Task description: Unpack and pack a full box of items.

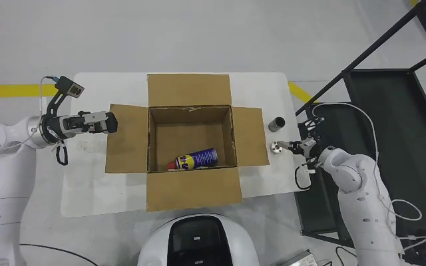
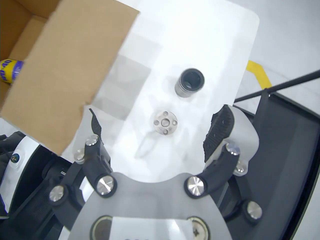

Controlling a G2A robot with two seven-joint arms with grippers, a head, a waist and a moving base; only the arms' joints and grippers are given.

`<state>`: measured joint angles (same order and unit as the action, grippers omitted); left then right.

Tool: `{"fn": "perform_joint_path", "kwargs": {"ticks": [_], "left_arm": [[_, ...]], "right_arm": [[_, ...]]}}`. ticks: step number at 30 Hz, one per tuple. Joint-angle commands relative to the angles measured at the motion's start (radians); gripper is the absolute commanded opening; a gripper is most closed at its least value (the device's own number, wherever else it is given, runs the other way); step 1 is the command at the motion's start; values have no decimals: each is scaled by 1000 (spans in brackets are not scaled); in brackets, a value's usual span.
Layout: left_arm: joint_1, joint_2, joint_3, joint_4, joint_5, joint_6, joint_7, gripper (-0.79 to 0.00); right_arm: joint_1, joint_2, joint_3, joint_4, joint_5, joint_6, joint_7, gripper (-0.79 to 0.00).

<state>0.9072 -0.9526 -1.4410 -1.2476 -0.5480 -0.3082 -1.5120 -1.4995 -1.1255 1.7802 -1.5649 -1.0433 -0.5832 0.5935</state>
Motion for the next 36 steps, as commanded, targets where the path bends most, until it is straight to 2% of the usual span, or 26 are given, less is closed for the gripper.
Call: {"fn": "perform_joint_path", "kwargs": {"ticks": [1, 5, 14, 20, 25, 26, 27, 33, 34, 35, 36], "left_arm": [[0, 0, 0, 0, 0, 0, 0, 0], [0, 0, 0, 0, 0, 0, 0, 0], [0, 0, 0, 0, 0, 0, 0, 0], [0, 0, 0, 0, 0, 0, 0, 0], [0, 0, 0, 0, 0, 0, 0, 0], [0, 0, 0, 0, 0, 0, 0, 0], [0, 0, 0, 0, 0, 0, 0, 0], [0, 0, 0, 0, 0, 0, 0, 0], [0, 0, 0, 0, 0, 0, 0, 0], [0, 0, 0, 0, 0, 0, 0, 0], [0, 0, 0, 0, 0, 0, 0, 0]], "right_arm": [[21, 2, -20, 48, -20, -12, -11, 0], [42, 2, -72, 116, -79, -30, -53, 0], [137, -8, -193, 284, -139, 40, -94, 0], [199, -14, -231, 399, -148, 104, -116, 0], [235, -15, -252, 462, -145, 109, -129, -15], [241, -15, -257, 471, -147, 110, -132, -77], [245, -16, -262, 479, -149, 112, -135, -102], [264, -19, -293, 508, -162, 125, -145, -197], [265, -19, -298, 510, -162, 127, -146, -243], [267, -19, -301, 512, -161, 129, -146, -413], [268, -20, -304, 514, -159, 131, -145, -456]]}}
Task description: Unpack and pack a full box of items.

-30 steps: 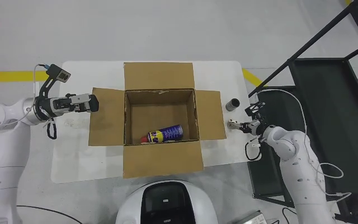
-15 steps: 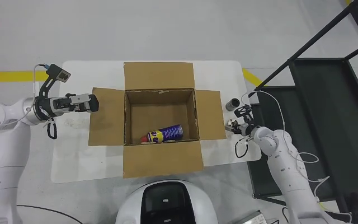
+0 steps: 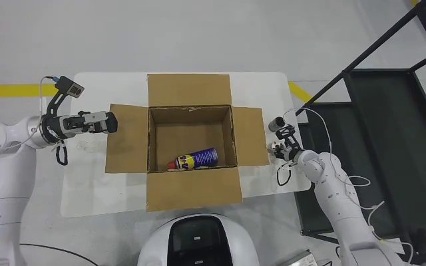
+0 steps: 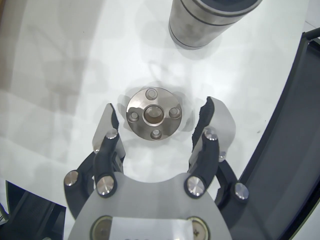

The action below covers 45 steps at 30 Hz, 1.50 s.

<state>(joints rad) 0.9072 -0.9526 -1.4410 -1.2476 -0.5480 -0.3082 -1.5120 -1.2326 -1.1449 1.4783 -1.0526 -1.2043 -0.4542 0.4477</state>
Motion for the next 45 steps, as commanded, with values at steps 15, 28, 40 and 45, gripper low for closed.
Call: {"fn": "perform_joint_path", "kwargs": {"ticks": [15, 28, 40, 45], "left_arm": [[0, 0, 0, 0, 0, 0, 0, 0], [0, 0, 0, 0, 0, 0, 0, 0], [0, 0, 0, 0, 0, 0, 0, 0], [0, 0, 0, 0, 0, 0, 0, 0]], "right_arm": [[-100, 28, 88, -204, 38, -29, 3, -785], [-271, 59, 216, -722, 158, -142, 121, -785], [17, 26, -176, -713, 181, -52, 333, -785], [90, 12, -254, -648, 211, -21, 334, -785]]}}
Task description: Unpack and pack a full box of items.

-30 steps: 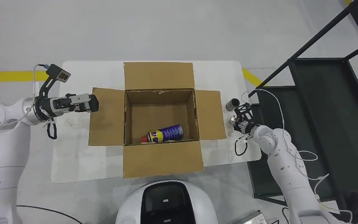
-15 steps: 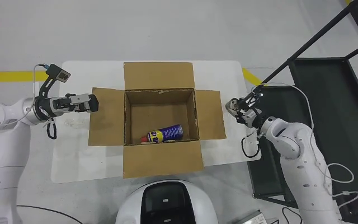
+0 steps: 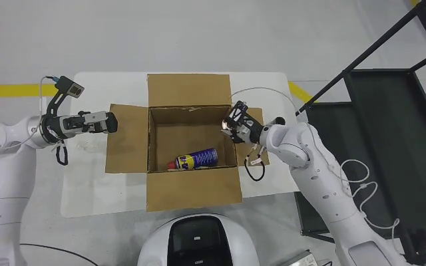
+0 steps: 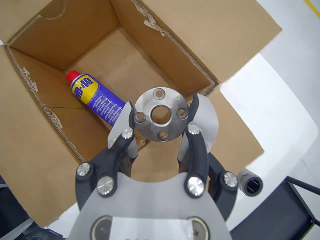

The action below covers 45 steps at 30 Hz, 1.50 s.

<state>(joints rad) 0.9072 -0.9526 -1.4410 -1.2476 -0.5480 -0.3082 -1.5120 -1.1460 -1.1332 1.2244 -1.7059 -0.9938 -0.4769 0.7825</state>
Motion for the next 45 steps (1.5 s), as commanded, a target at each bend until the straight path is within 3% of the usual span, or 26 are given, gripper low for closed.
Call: {"fn": "perform_joint_path", "kwargs": {"ticks": [1, 13, 19, 29, 42, 43, 44, 45], "left_arm": [[0, 0, 0, 0, 0, 0, 0, 0], [0, 0, 0, 0, 0, 0, 0, 0], [0, 0, 0, 0, 0, 0, 0, 0], [0, 0, 0, 0, 0, 0, 0, 0], [0, 0, 0, 0, 0, 0, 0, 0], [0, 0, 0, 0, 0, 0, 0, 0], [0, 0, 0, 0, 0, 0, 0, 0], [0, 0, 0, 0, 0, 0, 0, 0]], "right_arm": [[4, 0, 0, 5, 1, 2, -1, -785], [2, 0, -1, 5, 2, 3, -5, -785], [109, -25, -157, 52, -92, -6, -12, -785], [368, -136, -485, 429, -119, 36, -33, -785], [485, -229, -615, 709, -100, 35, -67, -785], [490, -234, -622, 720, -100, 34, -67, -637], [494, -239, -625, 730, -99, 34, -70, -440], [497, -243, -629, 741, -97, 33, -72, -139]]}}
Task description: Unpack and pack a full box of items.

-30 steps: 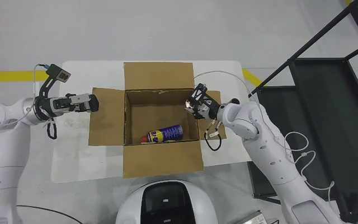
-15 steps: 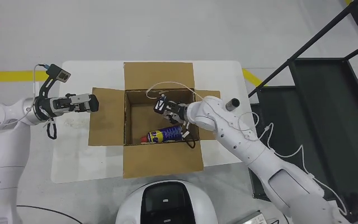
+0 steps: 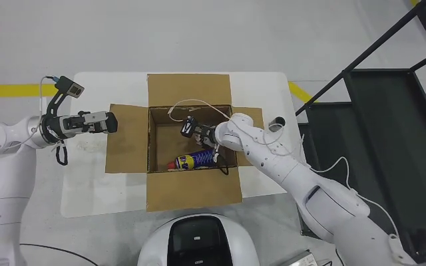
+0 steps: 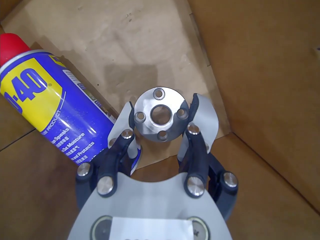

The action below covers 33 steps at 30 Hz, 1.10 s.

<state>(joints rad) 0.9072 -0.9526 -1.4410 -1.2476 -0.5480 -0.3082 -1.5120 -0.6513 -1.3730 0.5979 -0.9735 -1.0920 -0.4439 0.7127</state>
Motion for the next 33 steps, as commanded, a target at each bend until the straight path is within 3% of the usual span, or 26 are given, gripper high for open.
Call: {"fn": "perform_joint_path", "kwargs": {"ticks": [1, 2, 7, 13, 19, 24, 28, 33], "left_arm": [[0, 0, 0, 0, 0, 0, 0, 0], [0, 0, 0, 0, 0, 0, 0, 0], [0, 0, 0, 0, 0, 0, 0, 0], [0, 0, 0, 0, 0, 0, 0, 0], [0, 0, 0, 0, 0, 0, 0, 0], [0, 0, 0, 0, 0, 0, 0, 0], [0, 0, 0, 0, 0, 0, 0, 0], [0, 0, 0, 0, 0, 0, 0, 0]], "right_arm": [[5, -6, -3, 18, 4, -3, -4, -52], [8, -9, -3, 25, 8, -7, -8, 0], [4, 1, 21, 13, -9, -68, -57, 0], [-81, 75, 178, -135, 3, -127, -112, 0], [-371, 196, 526, -511, 45, -230, -147, 0], [-648, 257, 810, -746, 58, -291, -203, 0], [-787, 276, 943, -787, 27, -267, -258, 0], [-848, 283, 1007, -780, 40, -260, -331, 0]]}}
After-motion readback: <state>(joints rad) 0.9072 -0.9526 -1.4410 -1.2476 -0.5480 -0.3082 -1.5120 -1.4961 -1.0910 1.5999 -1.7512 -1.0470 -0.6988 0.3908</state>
